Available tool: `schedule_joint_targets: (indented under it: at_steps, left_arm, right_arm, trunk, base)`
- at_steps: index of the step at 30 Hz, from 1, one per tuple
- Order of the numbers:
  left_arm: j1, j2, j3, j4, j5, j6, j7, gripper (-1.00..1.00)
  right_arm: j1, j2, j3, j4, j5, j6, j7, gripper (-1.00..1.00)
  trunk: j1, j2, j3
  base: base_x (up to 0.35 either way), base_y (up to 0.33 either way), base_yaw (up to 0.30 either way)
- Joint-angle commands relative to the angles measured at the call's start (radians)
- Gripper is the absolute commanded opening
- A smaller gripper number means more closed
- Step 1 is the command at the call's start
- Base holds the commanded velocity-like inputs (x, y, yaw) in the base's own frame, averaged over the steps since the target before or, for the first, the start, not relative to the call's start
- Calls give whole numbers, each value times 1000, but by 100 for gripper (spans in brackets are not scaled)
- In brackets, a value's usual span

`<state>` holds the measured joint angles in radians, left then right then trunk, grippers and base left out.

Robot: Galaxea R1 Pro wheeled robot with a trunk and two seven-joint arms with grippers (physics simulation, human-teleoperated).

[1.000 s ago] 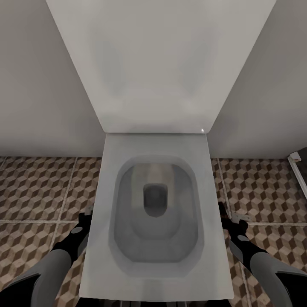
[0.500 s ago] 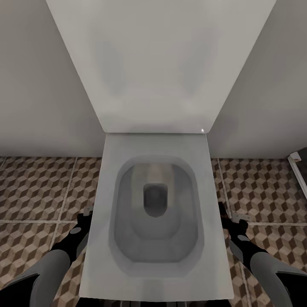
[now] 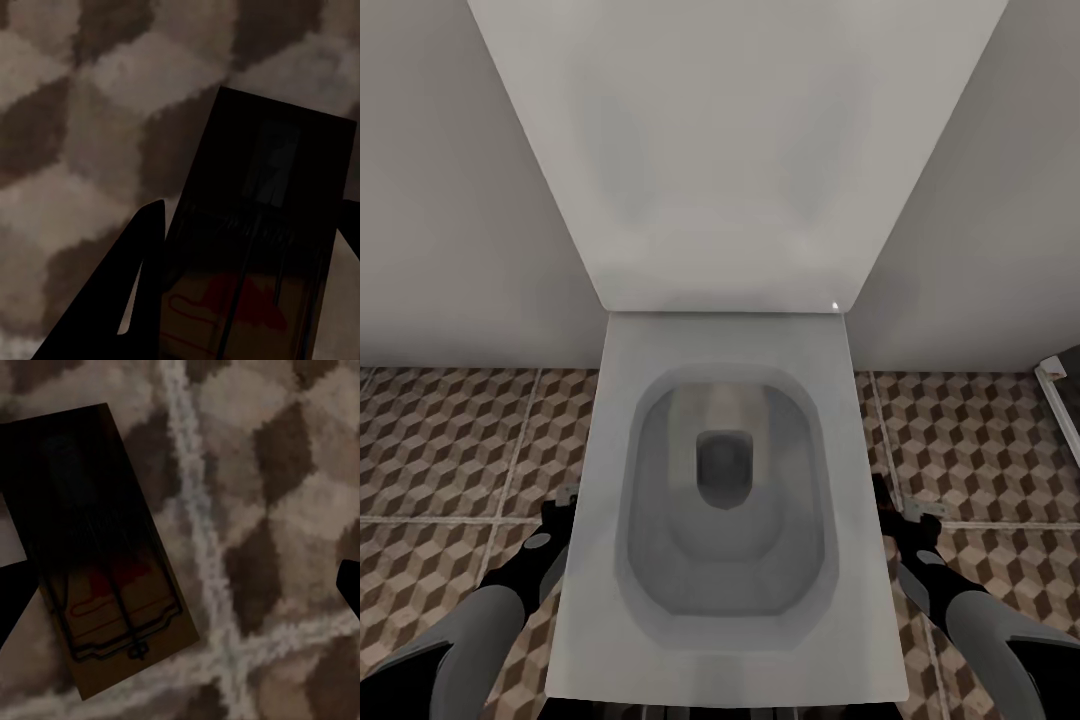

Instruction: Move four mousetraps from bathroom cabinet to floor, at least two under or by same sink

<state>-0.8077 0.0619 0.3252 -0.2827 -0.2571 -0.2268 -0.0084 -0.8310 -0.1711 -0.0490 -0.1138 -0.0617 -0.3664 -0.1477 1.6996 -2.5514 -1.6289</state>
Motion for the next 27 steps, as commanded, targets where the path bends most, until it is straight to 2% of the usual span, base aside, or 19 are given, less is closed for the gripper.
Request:
schedule_joint_targets:
  at_steps: [1, 11, 22, 27]
  left_arm:
    - [-1, 0, 8, 1, -12, -5, -1, -100]
    - [1, 1, 10, -4, -13, -7, -1, -100]
    - [1, 15, 12, -11, -10, -6, -1, -100]
    - [0, 42, 13, -13, -10, -6, -1, -100]
  right_arm:
    - [0, 1, -4, 1, -7, -5, 3, 100]
    - [0, 18, -4, 1, -1, -5, -12, 100]
    - [0, 20, -3, 2, 2, -3, -22, 100]
    - [0, 21, -3, 2, 2, -3, -22, 100]
  trunk:
    - [0, 0, 0]
    - [0, 0, 0]
    - [0, 0, 0]
    - [0, 0, 0]
  base:
    - [0, 0, 0]
    - [0, 0, 0]
    - [0, 0, 0]
    - [0, 0, 0]
